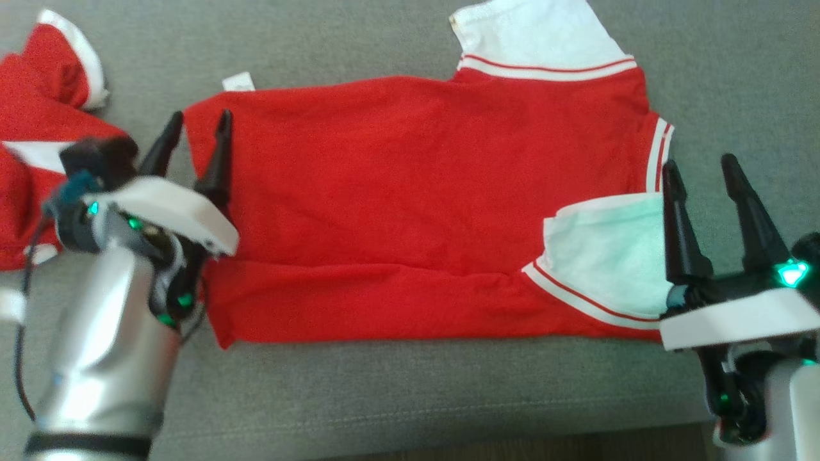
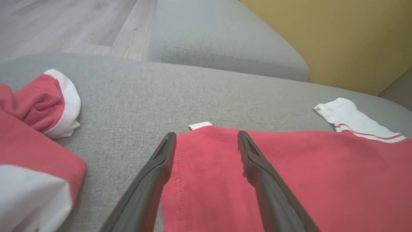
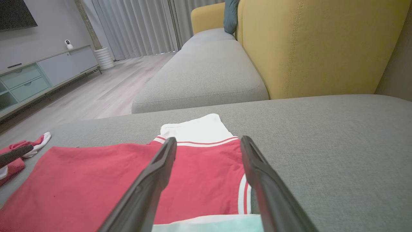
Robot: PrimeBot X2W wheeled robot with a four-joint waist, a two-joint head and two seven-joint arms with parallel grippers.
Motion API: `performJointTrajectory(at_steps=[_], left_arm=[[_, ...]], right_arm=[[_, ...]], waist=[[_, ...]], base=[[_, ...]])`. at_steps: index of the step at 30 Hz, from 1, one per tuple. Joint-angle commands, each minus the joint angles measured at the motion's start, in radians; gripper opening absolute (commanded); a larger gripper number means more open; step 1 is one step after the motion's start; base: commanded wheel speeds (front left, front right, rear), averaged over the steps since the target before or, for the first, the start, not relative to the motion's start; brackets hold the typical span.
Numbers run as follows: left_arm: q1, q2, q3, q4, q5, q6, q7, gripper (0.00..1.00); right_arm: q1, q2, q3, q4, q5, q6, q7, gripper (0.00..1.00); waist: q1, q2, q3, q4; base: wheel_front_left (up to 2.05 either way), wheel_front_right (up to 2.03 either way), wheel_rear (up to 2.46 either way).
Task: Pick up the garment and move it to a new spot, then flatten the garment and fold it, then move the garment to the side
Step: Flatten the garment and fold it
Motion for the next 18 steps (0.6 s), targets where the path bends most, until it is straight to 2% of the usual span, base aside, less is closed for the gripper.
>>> performJointTrajectory(at_steps=[1, 2, 6, 14, 15, 16, 17, 18], left_arm=[[-0.065, 0.028, 0.040, 0.036, -0.013, -0.017, 0.007, 1.00], [-0.123, 0.037, 0.040, 0.135, -0.027, -0.042, 0.028, 1.00], [-0.214, 0.046, 0.034, 0.293, -0.046, -0.071, 0.067, 1.00], [-0.298, 0.047, 0.002, 0.485, -0.062, -0.095, 0.145, 1.00], [-0.305, 0.047, -0.008, 0.502, -0.059, -0.097, 0.154, 0.87], [-0.310, 0.045, -0.019, 0.514, -0.058, -0.100, 0.162, 0.50], [-0.314, 0.044, -0.026, 0.519, -0.059, -0.103, 0.156, 0.31], [-0.319, 0.044, -0.037, 0.526, -0.055, -0.105, 0.155, 0.00]], right_arm=[[-0.030, -0.008, 0.030, -0.025, 0.005, -0.001, -0.011, 1.00], [-0.041, -0.007, 0.038, -0.014, 0.008, -0.001, -0.015, 1.00], [-0.054, -0.006, 0.041, 0.012, 0.013, -0.001, -0.019, 1.00], [-0.059, -0.005, 0.040, 0.041, 0.031, -0.001, -0.020, 1.00], [-0.058, -0.005, 0.039, 0.042, 0.033, -0.001, -0.019, 1.00], [-0.057, -0.005, 0.035, 0.044, 0.036, -0.001, -0.019, 1.00], [-0.056, -0.005, 0.032, 0.048, 0.037, -0.001, -0.017, 1.00], [-0.057, -0.005, 0.028, 0.051, 0.038, -0.001, -0.016, 1.00]], waist=[[-0.0002, 0.0000, 0.026, -0.019], [-0.0002, 0.0000, 0.035, -0.027], [-0.0002, 0.0000, 0.041, -0.035], [-0.0002, 0.0000, 0.036, -0.044], [-0.0002, 0.0000, 0.035, -0.044], [-0.0002, 0.0000, 0.035, -0.044], [-0.0002, 0.0000, 0.034, -0.044], [-0.0002, 0.0000, 0.033, -0.043]], base=[[0.00, 0.00, 0.00], [0.00, 0.00, 0.00], [0.00, 0.00, 0.00], [0.00, 0.00, 0.00], [0.00, 0.00, 0.00], [0.00, 0.00, 0.00], [0.00, 0.00, 0.00], [0.00, 0.00, 0.00]])
